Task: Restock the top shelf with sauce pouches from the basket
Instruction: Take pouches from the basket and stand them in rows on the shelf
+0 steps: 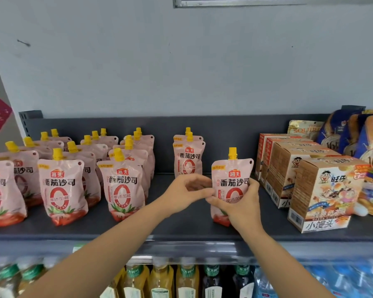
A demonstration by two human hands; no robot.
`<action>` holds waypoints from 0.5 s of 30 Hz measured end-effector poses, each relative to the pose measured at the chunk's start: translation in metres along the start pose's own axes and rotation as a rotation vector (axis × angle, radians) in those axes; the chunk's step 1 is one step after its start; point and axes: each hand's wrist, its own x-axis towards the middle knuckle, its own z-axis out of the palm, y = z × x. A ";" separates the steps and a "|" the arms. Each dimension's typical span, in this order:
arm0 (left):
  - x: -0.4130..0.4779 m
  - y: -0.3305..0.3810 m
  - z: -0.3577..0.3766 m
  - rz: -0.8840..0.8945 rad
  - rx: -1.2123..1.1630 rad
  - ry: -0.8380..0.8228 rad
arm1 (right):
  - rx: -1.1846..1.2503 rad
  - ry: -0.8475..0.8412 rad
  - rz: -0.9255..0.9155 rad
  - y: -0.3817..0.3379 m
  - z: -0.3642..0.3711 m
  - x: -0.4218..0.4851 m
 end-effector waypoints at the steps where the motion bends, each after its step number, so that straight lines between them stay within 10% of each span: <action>1: -0.003 0.000 0.004 0.037 0.012 -0.007 | 0.006 -0.028 -0.005 -0.001 -0.001 0.000; 15: -0.013 -0.021 0.013 0.055 0.132 0.293 | -0.194 -0.149 -0.060 -0.013 -0.018 0.001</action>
